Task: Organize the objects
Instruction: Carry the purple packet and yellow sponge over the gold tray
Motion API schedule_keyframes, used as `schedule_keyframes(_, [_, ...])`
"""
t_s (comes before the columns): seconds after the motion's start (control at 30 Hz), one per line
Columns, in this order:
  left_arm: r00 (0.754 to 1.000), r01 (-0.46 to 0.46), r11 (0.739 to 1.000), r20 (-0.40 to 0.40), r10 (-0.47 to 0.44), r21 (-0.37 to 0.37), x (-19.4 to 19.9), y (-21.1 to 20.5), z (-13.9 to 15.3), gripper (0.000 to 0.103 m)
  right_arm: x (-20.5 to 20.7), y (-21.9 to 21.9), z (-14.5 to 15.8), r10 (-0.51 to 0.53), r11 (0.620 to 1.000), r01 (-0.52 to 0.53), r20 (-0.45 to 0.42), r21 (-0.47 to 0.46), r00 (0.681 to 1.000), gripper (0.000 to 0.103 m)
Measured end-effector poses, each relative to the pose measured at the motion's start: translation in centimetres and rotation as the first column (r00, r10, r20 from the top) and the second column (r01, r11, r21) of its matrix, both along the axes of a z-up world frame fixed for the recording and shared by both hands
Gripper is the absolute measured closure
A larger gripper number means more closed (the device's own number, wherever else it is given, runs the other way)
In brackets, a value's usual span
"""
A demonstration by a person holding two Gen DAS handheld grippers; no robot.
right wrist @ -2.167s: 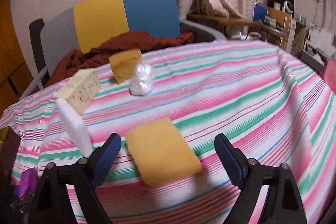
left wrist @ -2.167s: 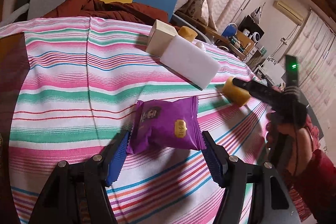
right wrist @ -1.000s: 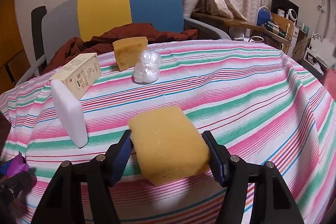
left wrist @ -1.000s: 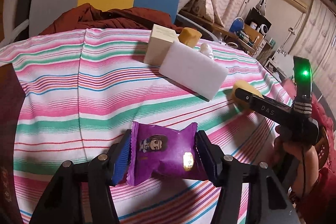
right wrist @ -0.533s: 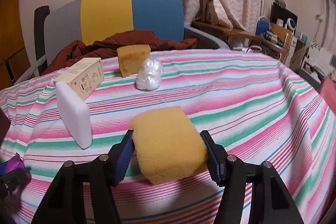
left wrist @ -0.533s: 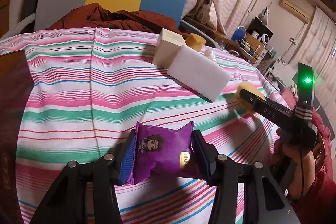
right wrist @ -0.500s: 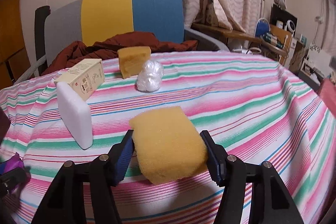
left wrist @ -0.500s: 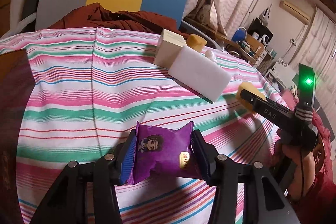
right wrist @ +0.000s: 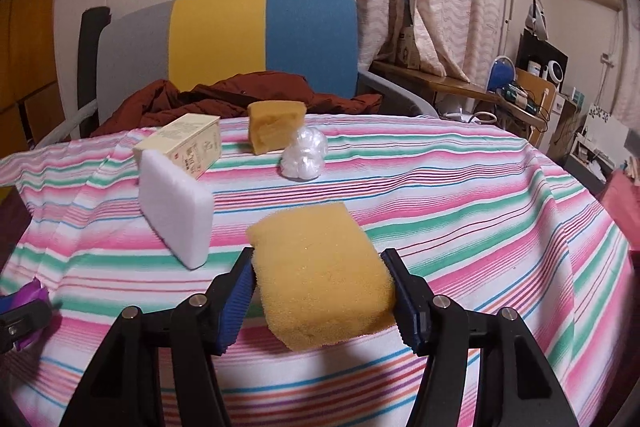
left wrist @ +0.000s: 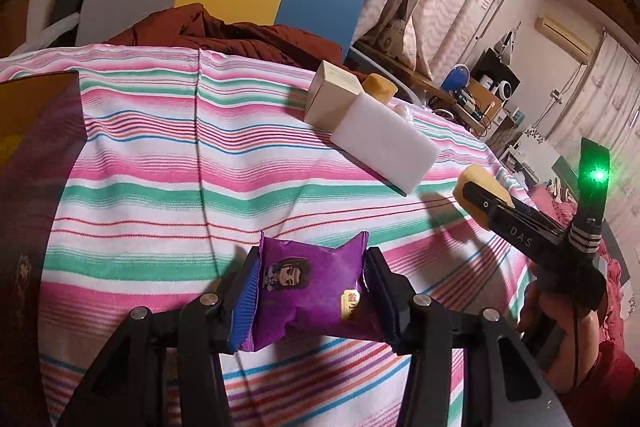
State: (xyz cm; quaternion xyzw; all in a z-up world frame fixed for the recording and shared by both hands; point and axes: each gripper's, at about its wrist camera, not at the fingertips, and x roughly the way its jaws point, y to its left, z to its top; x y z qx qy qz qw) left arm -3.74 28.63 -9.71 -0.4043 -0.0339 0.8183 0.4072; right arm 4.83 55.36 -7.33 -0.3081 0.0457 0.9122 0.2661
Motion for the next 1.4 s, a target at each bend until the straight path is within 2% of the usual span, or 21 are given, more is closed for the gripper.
schedule_keyframes(0.13, [1.0, 0.006, 1.0, -0.009, -0.006, 0.003, 0.4, -0.3, 0.0, 0.052, 0.4, -1.4, 0.4, 0.024, 0.999, -0.024, 0.001, -0.025, 1.0, 0.04])
schedule_keyframes(0.4, [1.0, 0.007, 1.0, -0.005, -0.007, 0.025, 1.1, -1.7, 0.0, 0.052, 2.0, -4.9, 0.5, 0.065, 0.985, -0.072, -0.051, -0.155, 0.997, 0.04])
schedule_keyframes(0.53, [0.998, 0.028, 1.0, -0.061, -0.028, -0.002, 2.7, -2.2, 0.9, 0.052, 2.4, -6.7, 0.8, 0.09, 0.972, -0.106, -0.083, -0.211, 0.993, 0.04])
schedule_keyframes(0.83, [0.996, 0.047, 0.995, -0.079, -0.04, 0.086, 5.9, -6.2, 3.8, 0.052, 2.1, -10.2, 1.8, 0.151, 0.952, -0.176, -0.118, -0.252, 0.982, 0.04])
schedule_keyframes(1.13, [0.996, -0.062, 0.99, -0.053, 0.07, 0.13, 5.9, -12.8, 5.4, 0.052, 0.9, -14.7, 2.7, 0.25, 0.914, -0.283, -0.147, -0.29, 0.957, 0.04])
schedule_keyframes(1.4, [0.975, -0.21, 0.972, -0.051, 0.217, 0.104, 3.9, -19.9, 5.8, 0.052, -1.7, -20.9, 4.7, 0.4, 0.851, -0.438, -0.184, -0.29, 0.898, 0.04])
